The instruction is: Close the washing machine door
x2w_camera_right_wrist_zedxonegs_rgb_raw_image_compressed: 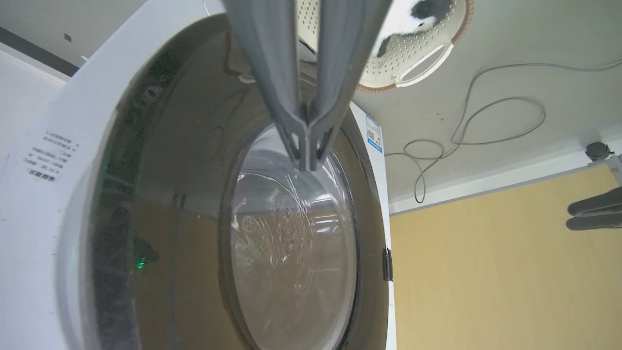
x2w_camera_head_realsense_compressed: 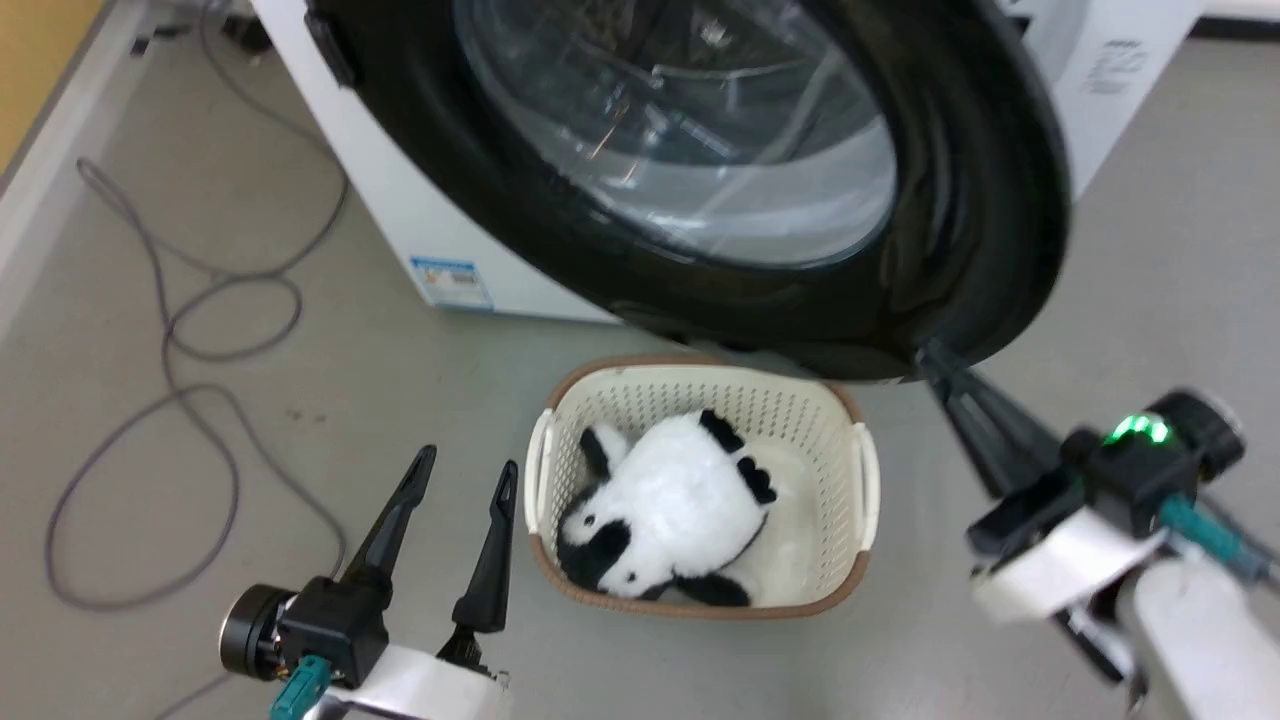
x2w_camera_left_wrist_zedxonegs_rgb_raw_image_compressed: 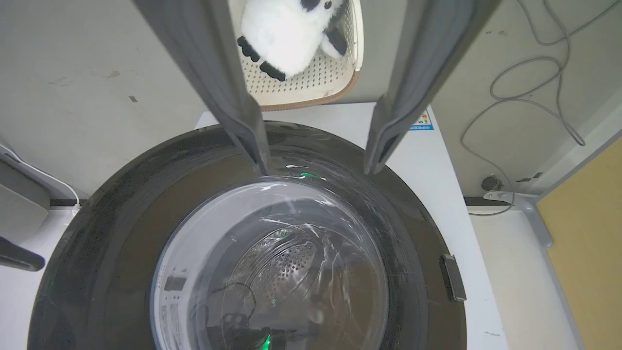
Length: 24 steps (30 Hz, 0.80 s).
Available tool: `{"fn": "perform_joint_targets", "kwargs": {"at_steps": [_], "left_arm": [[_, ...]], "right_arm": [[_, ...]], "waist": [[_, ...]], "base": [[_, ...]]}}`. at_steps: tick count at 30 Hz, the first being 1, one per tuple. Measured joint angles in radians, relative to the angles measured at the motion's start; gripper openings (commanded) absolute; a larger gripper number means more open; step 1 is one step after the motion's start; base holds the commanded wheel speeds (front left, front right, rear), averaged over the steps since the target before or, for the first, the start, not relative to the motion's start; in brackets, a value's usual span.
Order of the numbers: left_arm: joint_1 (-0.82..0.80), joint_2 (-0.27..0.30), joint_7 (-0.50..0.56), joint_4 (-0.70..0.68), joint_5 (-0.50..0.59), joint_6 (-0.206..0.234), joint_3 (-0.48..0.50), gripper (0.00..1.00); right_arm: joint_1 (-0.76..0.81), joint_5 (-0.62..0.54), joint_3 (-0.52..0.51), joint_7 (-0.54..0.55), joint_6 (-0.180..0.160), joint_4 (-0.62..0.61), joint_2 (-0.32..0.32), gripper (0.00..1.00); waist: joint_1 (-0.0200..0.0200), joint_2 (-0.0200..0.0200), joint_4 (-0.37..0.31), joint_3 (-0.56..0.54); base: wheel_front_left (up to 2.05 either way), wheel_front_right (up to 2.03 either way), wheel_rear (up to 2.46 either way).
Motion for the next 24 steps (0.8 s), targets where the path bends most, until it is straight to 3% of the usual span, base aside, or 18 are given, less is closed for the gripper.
{"fn": "perform_joint_targets", "kwargs": {"at_steps": [9, 19, 24], "left_arm": [[-0.046, -0.008, 0.0, -0.008, 0.0, -0.003, -0.007, 1.0], [-0.097, -0.023, 0.0, -0.036, -0.01, -0.003, -0.022, 1.0], [-0.111, -0.024, 0.0, -0.036, -0.011, -0.003, -0.026, 1.0]], "right_arm": [[-0.24, 0.105, 0.025, 0.001, 0.0, 0.206, -0.107, 0.0], [-0.475, 0.194, 0.034, 0.029, 0.001, 0.336, -0.226, 0.0], [-0.57, 0.23, 0.028, 0.046, 0.001, 0.396, -0.247, 0.0]], "waist": [[0.0001, 0.0, 0.049, 0.091], [0.0001, 0.0, 0.097, 0.187], [0.0001, 0.0, 0.113, 0.22]], "base": [[0.0, 0.0, 0.0], [0.0, 0.0, 0.0], [0.0, 0.0, 0.0]]}}
